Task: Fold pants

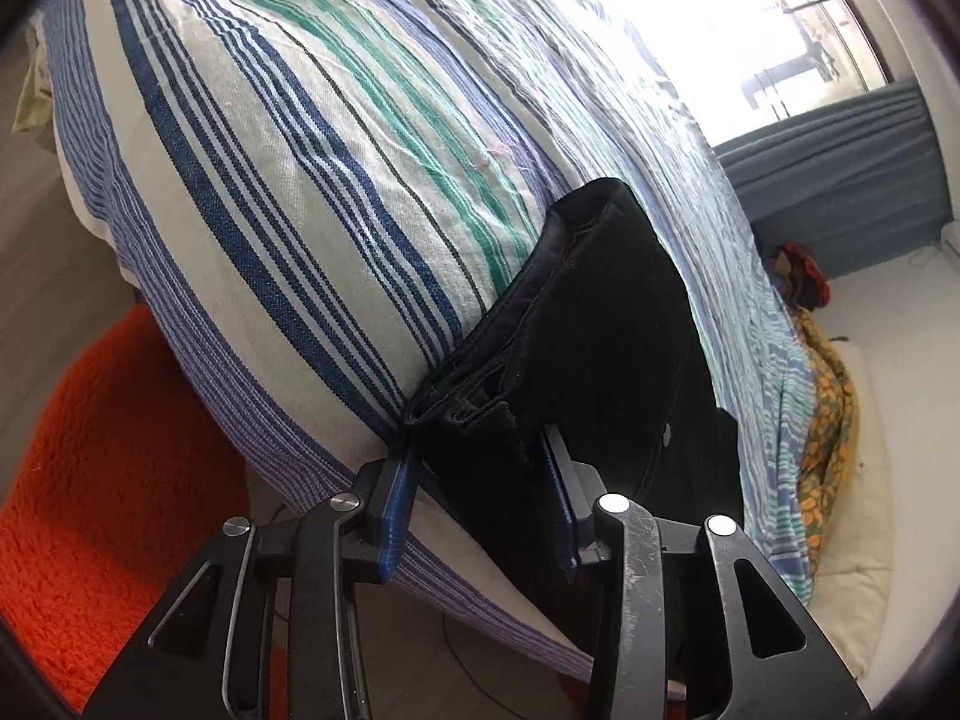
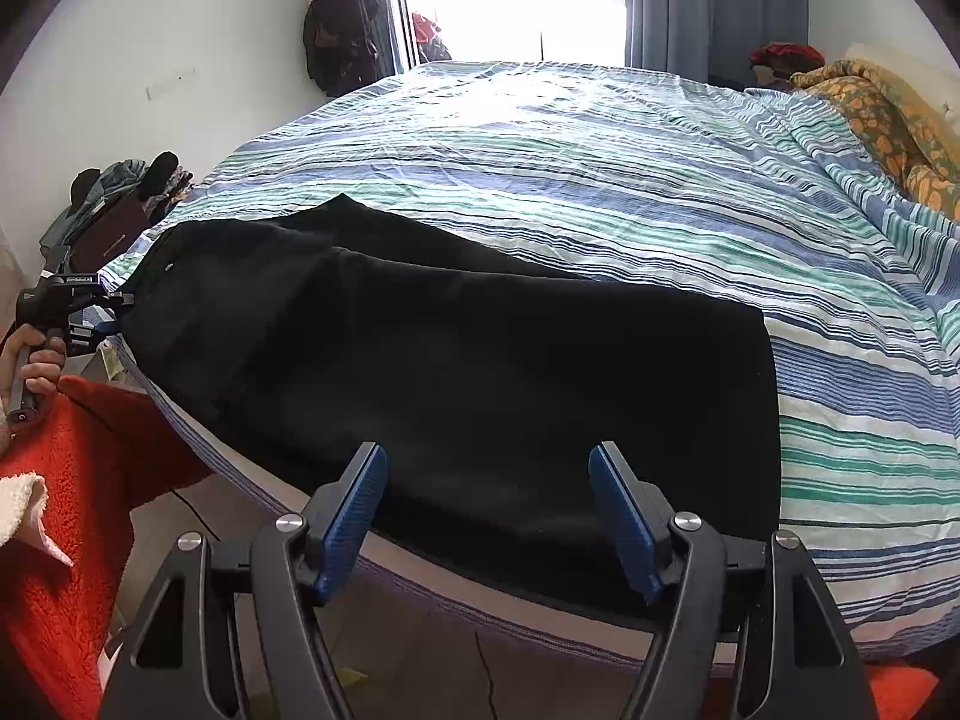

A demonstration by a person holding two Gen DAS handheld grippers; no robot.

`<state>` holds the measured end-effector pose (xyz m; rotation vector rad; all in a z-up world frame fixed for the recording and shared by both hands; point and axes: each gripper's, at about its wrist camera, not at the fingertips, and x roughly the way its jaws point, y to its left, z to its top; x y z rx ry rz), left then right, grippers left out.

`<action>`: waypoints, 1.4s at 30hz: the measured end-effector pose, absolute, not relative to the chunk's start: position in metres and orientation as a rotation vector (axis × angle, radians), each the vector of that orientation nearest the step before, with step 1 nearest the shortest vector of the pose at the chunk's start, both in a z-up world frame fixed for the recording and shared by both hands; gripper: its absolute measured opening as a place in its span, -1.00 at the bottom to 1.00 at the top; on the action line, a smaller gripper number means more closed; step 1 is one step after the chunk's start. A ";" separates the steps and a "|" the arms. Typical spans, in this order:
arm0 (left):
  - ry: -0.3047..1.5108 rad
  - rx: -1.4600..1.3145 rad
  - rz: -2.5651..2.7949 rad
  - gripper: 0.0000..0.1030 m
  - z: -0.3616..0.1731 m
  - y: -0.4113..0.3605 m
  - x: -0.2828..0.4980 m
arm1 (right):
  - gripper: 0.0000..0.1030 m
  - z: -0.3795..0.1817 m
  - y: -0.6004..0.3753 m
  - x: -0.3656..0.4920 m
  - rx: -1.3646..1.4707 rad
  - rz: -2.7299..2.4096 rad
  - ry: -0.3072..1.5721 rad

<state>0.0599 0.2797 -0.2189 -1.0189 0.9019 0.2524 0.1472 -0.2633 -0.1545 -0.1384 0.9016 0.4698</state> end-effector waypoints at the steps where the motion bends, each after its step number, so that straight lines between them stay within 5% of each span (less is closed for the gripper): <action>1: 0.902 -0.998 0.261 -0.41 -0.215 0.278 0.059 | 0.36 -0.155 -0.263 0.147 -0.137 0.469 0.902; 10: 0.844 -0.693 0.205 -0.62 -0.113 0.226 0.065 | 0.36 -0.151 -0.269 0.148 -0.115 0.467 0.889; 18: 0.797 -0.317 -0.105 -0.62 -0.023 0.074 0.102 | 0.36 -0.149 -0.286 0.158 -0.023 0.425 0.886; 24: 0.914 -0.152 -0.317 -0.59 -0.059 -0.065 0.138 | 0.36 -0.144 -0.300 0.158 0.024 0.380 0.873; 27: 1.059 -0.012 -0.391 -0.33 -0.112 -0.130 0.151 | 0.36 -0.144 -0.310 0.159 0.060 0.357 0.873; 29: 1.138 0.132 -0.372 -0.32 -0.138 -0.156 0.143 | 0.36 -0.142 -0.316 0.158 0.081 0.338 0.866; 33: 1.062 0.158 -0.402 -0.28 -0.110 -0.138 0.111 | 0.36 -0.135 -0.335 0.154 0.132 0.302 0.839; 37: 0.962 0.071 -0.273 0.18 -0.070 -0.072 0.110 | 0.38 -0.134 -0.350 0.156 0.190 0.281 0.834; 40: 0.979 -0.004 -0.123 0.12 -0.080 -0.022 0.133 | 0.38 -0.129 -0.345 0.156 0.224 0.328 0.835; 42: 1.027 -0.055 -0.061 -0.26 -0.106 -0.002 0.149 | 0.38 -0.127 -0.337 0.163 0.303 0.421 0.860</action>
